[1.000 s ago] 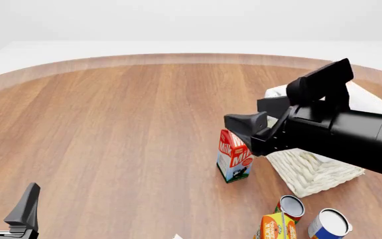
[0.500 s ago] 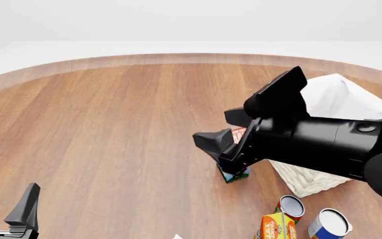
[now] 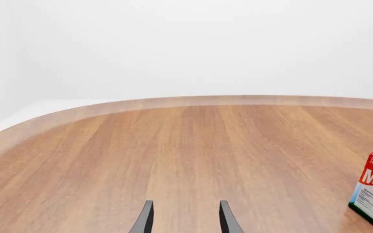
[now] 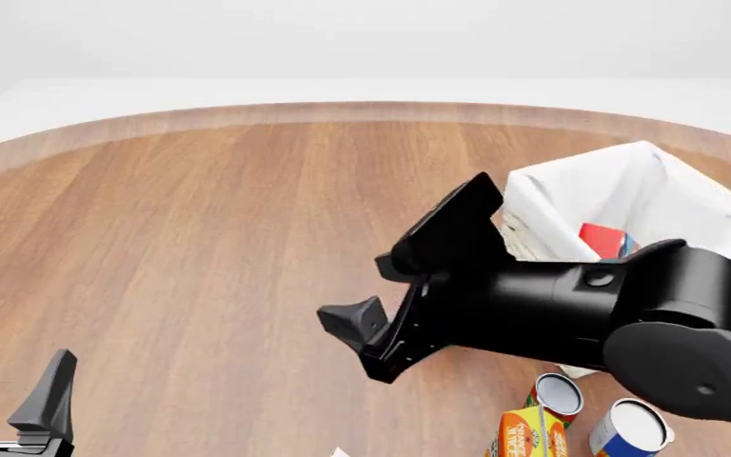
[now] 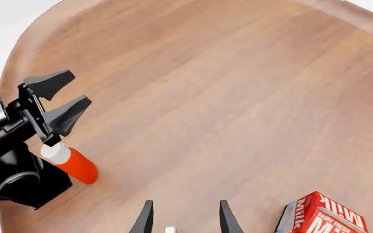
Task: Pick up the cream cheese box and the butter, and put them in the basket.
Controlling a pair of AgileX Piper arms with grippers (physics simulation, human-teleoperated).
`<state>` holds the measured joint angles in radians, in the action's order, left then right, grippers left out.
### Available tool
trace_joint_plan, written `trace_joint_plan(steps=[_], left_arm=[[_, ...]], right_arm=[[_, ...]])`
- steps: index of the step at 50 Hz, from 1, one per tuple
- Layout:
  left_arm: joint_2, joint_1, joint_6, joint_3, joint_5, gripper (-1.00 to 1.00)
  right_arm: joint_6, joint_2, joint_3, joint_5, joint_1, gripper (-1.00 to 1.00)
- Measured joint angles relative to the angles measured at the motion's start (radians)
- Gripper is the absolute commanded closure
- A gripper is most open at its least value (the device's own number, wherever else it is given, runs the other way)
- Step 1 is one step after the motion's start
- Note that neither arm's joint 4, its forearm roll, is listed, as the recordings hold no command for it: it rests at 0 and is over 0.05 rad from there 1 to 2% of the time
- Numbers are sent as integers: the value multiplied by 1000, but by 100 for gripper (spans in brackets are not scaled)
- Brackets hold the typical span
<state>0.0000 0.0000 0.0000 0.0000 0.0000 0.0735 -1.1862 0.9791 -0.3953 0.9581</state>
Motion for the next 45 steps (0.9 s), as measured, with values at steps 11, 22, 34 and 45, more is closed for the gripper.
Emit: trace_joint_plan(steps=[11, 22, 34, 45], left_arm=[[0, 0, 0, 0, 0, -100], [0, 0, 0, 0, 0, -100], [0, 0, 0, 0, 0, -100], [0, 0, 0, 0, 0, -100]], right_arm=[[11, -37, -6, 9, 35, -100], [35, -63, -41, 32, 57, -100], [58, -83, -89, 69, 60, -100], [72, -101, -136, 105, 59, -100]])
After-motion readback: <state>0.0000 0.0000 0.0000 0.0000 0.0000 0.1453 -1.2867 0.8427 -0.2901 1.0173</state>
